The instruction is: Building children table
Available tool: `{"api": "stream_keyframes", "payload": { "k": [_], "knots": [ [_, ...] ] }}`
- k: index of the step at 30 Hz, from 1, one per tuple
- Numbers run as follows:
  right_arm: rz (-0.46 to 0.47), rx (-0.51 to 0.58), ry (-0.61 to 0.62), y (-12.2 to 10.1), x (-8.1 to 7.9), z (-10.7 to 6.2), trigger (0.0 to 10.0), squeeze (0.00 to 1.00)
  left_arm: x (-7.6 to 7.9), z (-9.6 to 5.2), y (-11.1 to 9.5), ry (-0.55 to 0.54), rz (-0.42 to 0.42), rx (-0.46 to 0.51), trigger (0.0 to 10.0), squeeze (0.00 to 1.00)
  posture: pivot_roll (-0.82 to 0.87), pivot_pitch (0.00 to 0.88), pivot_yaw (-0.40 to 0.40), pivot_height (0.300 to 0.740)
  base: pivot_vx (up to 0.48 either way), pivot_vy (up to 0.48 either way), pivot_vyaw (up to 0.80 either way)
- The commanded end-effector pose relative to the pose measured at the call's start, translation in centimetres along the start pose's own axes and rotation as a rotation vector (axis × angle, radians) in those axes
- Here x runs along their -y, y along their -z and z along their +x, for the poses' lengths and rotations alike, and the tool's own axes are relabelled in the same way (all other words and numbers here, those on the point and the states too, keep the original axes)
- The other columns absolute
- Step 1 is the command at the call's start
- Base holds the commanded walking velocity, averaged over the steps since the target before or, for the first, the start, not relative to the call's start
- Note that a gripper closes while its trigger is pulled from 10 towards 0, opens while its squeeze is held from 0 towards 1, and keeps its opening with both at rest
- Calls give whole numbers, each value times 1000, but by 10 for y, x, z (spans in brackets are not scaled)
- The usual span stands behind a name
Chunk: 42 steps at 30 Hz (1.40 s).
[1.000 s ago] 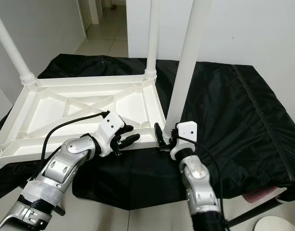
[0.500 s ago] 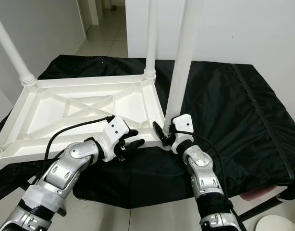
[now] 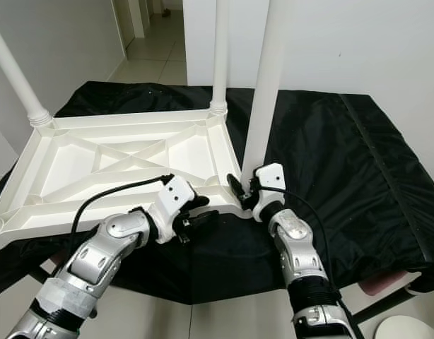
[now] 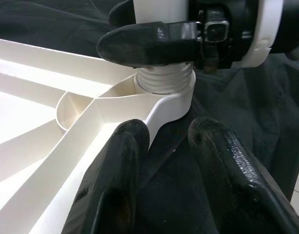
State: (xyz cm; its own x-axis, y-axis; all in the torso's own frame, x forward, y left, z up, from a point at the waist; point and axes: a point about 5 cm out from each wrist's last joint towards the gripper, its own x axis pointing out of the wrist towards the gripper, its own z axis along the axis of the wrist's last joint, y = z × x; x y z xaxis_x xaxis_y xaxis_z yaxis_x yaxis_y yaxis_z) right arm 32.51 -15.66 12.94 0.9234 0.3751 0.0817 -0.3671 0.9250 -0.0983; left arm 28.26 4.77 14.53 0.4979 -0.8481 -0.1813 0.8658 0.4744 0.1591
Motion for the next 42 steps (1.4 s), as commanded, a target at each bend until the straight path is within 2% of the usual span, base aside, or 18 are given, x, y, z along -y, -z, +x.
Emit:
{"api": "stream_keyframes", "payload": {
  "k": [1,4,6,8,9,11,15,17,18,21,30,31,37,42],
  "knots": [
    [10,-44,33,7,0,-1,10000,0,-4,-2,-1,-34,-2,-4,10000,0,29,0,19,740,0,0,0],
    [14,-42,44,7,0,0,10000,0,-4,-2,-1,-39,-3,-5,10000,0,29,0,19,740,0,0,0],
    [62,-28,158,4,-7,0,10000,0,-4,-1,-2,-45,-2,-4,10000,0,25,0,19,740,0,0,0],
    [62,-28,158,4,-7,0,10000,0,-4,-1,-2,-45,-2,-4,10000,0,25,0,19,740,0,0,0],
    [79,-24,197,3,-9,0,10000,0,-4,-1,-2,-46,-1,-3,10000,0,25,0,19,740,0,0,0],
    [116,-16,322,2,-14,-3,10000,0,-5,0,-3,-51,-3,-2,10000,0,22,0,12,740,0,0,0],
    [123,-16,368,2,-16,-4,10000,0,-6,0,-3,-54,-3,-1,10000,0,22,0,12,740,0,0,0],
    [158,-32,528,6,-19,-8,10000,0,-8,0,-3,-64,-3,-1,10000,0,20,0,6,740,0,0,0],
    [158,-47,556,8,-24,-7,10000,0,-9,0,-3,-72,-5,0,10000,0,19,0,8,740,0,0,0],
    [140,-49,554,5,-29,-6,10000,0,-9,1,-4,-83,-18,6,10000,0,11,0,12,740,0,0,0],
    [136,-18,557,1,-26,-15,10000,0,-6,-2,-4,-67,-22,3,10000,0,1,0,21,740,0,0,0],
    [139,12,537,-2,-25,-20,10000,1000,-10,-3,-5,-68,-17,0,10000,0,-1,0,29,740,0,0,0],
    [127,35,525,-4,-24,-25,10000,1000,-14,-5,-7,-75,-9,-2,10000,0,9,0,26,740,0,0,0],
    [158,49,531,-2,-23,-32,10000,1000,-18,-9,-7,-92,-8,-4,10000,0,22,0,17,740,0,0,0]
  ]
}}
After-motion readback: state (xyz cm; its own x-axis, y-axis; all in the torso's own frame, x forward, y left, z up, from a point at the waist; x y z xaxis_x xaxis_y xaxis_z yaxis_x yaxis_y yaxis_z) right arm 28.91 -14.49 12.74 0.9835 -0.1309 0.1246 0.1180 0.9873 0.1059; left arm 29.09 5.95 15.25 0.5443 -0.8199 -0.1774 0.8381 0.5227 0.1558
